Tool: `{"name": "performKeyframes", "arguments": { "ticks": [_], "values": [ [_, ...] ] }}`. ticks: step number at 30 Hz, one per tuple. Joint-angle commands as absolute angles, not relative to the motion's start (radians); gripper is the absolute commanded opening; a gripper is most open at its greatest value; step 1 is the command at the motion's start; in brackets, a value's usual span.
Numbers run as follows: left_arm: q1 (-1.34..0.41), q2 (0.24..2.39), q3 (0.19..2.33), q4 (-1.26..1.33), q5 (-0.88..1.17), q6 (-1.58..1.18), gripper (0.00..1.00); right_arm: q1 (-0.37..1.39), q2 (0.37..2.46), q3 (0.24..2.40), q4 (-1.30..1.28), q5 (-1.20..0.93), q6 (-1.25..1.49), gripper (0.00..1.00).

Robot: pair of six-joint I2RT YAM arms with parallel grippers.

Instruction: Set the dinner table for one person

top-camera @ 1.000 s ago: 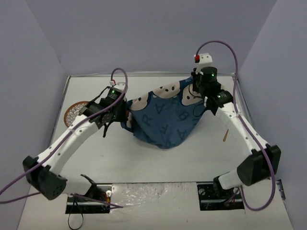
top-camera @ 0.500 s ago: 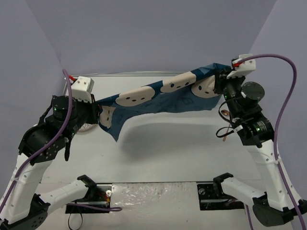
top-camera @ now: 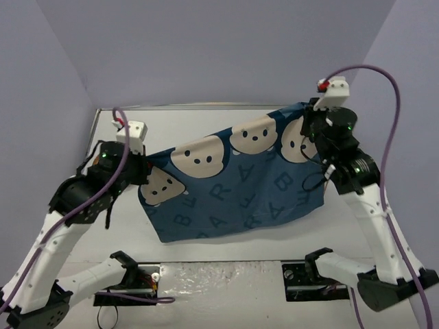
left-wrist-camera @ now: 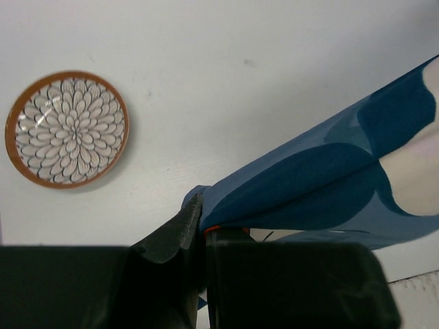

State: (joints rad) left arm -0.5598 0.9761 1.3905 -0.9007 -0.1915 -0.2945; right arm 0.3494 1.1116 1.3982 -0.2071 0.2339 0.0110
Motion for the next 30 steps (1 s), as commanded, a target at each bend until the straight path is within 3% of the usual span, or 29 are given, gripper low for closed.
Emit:
{"name": "performKeyframes", "arguments": {
  "ticks": [1, 9, 15, 21, 23, 26, 28, 30],
  "values": [
    [-0.445, 1.188, 1.207, -0.754, -0.233, -0.418, 0.00, 0.287, 1.350, 1.429, -0.146, 0.306, -0.009, 0.00],
    [-0.331, 1.506, 1.172, -0.591, -0.161, -0.517, 0.00, 0.255, 1.785, 1.495, 0.025, 0.236, -0.112, 0.00],
    [-0.270, 1.673, 1.300, -0.566, -0.137, -0.523, 0.00, 0.253, 2.076, 1.629, 0.126, 0.209, -0.158, 0.00],
    [-0.230, 1.847, 1.449, -0.570, -0.155, -0.491, 0.00, 0.244, 2.236, 1.788, 0.162, 0.186, -0.188, 0.00],
    [-0.219, 1.895, 1.495, -0.583, -0.155, -0.487, 0.00, 0.244, 2.264, 1.831, 0.172, 0.176, -0.194, 0.09],
    [-0.217, 1.940, 1.547, -0.595, -0.159, -0.472, 0.07, 0.242, 2.287, 1.888, 0.176, 0.178, -0.202, 0.40],
    [-0.216, 1.942, 1.589, -0.617, -0.164, -0.464, 0.26, 0.241, 2.282, 1.912, 0.174, 0.193, -0.211, 0.60],
    [-0.216, 1.927, 1.611, -0.636, -0.165, -0.453, 0.52, 0.237, 2.257, 1.910, 0.171, 0.199, -0.214, 0.70]
  ]
}}
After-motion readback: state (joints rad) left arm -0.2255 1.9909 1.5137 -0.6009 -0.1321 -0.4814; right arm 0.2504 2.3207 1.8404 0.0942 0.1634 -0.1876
